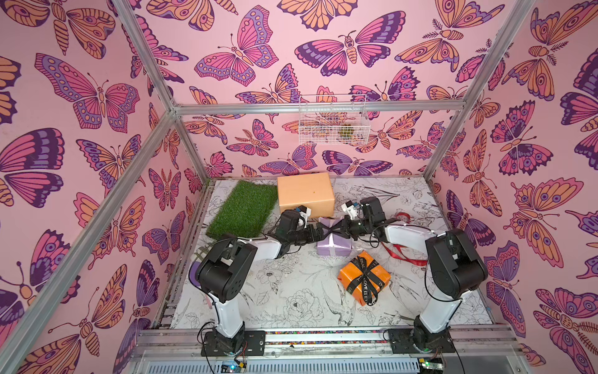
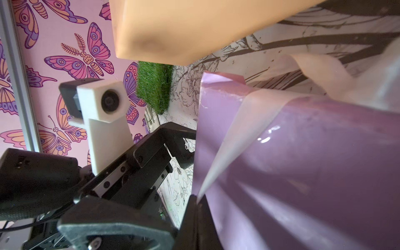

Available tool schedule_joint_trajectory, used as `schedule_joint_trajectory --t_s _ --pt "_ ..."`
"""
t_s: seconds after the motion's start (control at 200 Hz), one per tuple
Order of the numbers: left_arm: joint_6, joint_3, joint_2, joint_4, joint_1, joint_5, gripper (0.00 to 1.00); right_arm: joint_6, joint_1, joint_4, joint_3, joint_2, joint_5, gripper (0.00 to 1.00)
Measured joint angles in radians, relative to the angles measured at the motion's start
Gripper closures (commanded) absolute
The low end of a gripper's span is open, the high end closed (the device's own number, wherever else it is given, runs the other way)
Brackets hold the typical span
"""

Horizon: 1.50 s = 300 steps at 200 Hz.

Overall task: Untie the ribbon bows on the gift boxes
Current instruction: Pull the ribbon from the gift box.

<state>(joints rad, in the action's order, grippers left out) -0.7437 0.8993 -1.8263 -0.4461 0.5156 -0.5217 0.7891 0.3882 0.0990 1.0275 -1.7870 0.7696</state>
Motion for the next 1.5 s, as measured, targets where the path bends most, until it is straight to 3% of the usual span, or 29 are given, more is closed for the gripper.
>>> schedule_joint_trajectory --t_s 0.05,0.17,0.235,0.501,0.841,1.502 --pt "0.003 0.0 0.0 0.01 -0.001 0.017 0.03 0.002 -0.002 0.003 -0.003 0.0 0.0 1.0" --pt "0.018 0.0 0.0 0.014 -0.002 0.05 0.21 0.005 -0.002 0.003 -0.005 0.0 -0.002 1.0" --pt "0.027 0.0 0.0 0.024 -0.003 0.059 0.23 0.008 -0.002 0.011 -0.005 0.0 0.004 1.0" --pt "0.058 0.025 -0.048 0.044 -0.003 0.053 0.25 0.012 -0.002 0.017 -0.005 0.0 0.01 1.0" --pt "0.192 0.128 -0.047 0.233 0.018 0.108 0.27 0.045 -0.003 0.025 0.004 0.011 0.035 1.0" --pt "0.337 0.225 -0.034 0.402 0.087 0.268 0.31 0.097 -0.074 -0.013 0.146 0.235 0.09 1.0"
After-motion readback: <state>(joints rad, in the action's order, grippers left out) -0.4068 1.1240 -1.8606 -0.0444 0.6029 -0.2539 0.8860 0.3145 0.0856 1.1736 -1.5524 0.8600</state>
